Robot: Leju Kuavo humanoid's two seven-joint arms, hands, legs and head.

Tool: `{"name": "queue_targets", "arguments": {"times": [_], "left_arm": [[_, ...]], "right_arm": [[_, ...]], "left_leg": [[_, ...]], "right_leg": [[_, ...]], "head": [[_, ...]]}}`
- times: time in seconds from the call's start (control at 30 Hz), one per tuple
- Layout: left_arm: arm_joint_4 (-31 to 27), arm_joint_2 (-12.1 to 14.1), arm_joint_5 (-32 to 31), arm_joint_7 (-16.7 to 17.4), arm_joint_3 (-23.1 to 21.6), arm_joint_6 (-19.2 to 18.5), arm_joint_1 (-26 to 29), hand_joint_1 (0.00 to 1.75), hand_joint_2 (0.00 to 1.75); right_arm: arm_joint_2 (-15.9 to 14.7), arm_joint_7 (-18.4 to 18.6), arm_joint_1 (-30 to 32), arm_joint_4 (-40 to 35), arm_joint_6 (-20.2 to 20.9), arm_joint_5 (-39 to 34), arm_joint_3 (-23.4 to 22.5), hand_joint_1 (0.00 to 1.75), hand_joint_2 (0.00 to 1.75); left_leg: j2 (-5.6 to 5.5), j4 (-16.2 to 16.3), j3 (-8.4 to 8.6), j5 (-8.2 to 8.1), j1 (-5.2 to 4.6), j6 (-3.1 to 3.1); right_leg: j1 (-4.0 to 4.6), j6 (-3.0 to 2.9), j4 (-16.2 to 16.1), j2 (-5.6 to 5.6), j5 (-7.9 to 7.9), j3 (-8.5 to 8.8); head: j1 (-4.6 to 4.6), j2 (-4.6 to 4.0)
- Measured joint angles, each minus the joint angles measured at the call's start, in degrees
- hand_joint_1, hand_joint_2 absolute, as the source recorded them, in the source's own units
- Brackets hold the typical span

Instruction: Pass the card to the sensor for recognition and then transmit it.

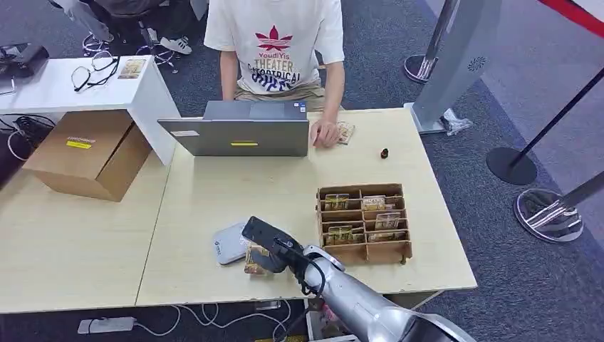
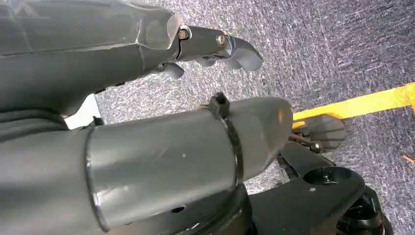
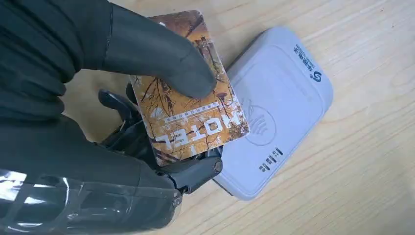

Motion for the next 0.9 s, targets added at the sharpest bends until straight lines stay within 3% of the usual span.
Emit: {"name": "queue_targets", "arguments": {"times": [0.3, 0.53, 0.67, 0.9], "left_arm": [[0.1, 0.0, 0.1, 0.0, 0.0, -0.2, 0.0, 0.00, 0.00], [0.1, 0.0, 0.2, -0.1, 0.0, -0.3, 0.1, 0.00, 0.00], [0.1, 0.0, 0.5, -0.4, 0.2, -0.3, 0.1, 0.00, 0.00], [0.1, 0.0, 1.0, -0.8, 0.9, -0.2, 0.2, 0.00, 0.00]], "right_arm": [[0.0, -1.0, -0.1, 0.2, 0.0, 0.2, 0.0, 1.75, 1.75], [-0.5, -5.2, 0.5, -0.7, 0.4, 0.3, 0.0, 1.75, 1.75], [-1.6, -7.9, 1.2, -3.6, 0.4, -0.8, -0.1, 1.75, 1.75], [-4.0, -9.7, 1.8, -12.9, 0.0, -2.8, -2.1, 1.75, 1.75]], "left_leg": [[0.00, 0.0, 0.02, 0.01, 0.00, -0.01], [0.00, 0.0, -0.01, 0.01, 0.00, -0.01], [0.00, 0.0, -0.03, 0.00, 0.00, -0.01], [0.01, 0.0, -0.05, 0.00, 0.00, -0.01]], "right_leg": [[0.00, 0.00, 0.0, 0.00, 0.01, 0.01], [0.00, 0.00, 0.0, 0.01, 0.01, -0.03], [0.00, 0.00, 0.0, 0.01, 0.01, -0.05], [0.00, 0.00, 0.0, 0.02, 0.01, -0.07]], "head": [[0.00, 0.00], [-0.02, 0.00], [0.00, 0.00], [-0.02, 0.00]]}}
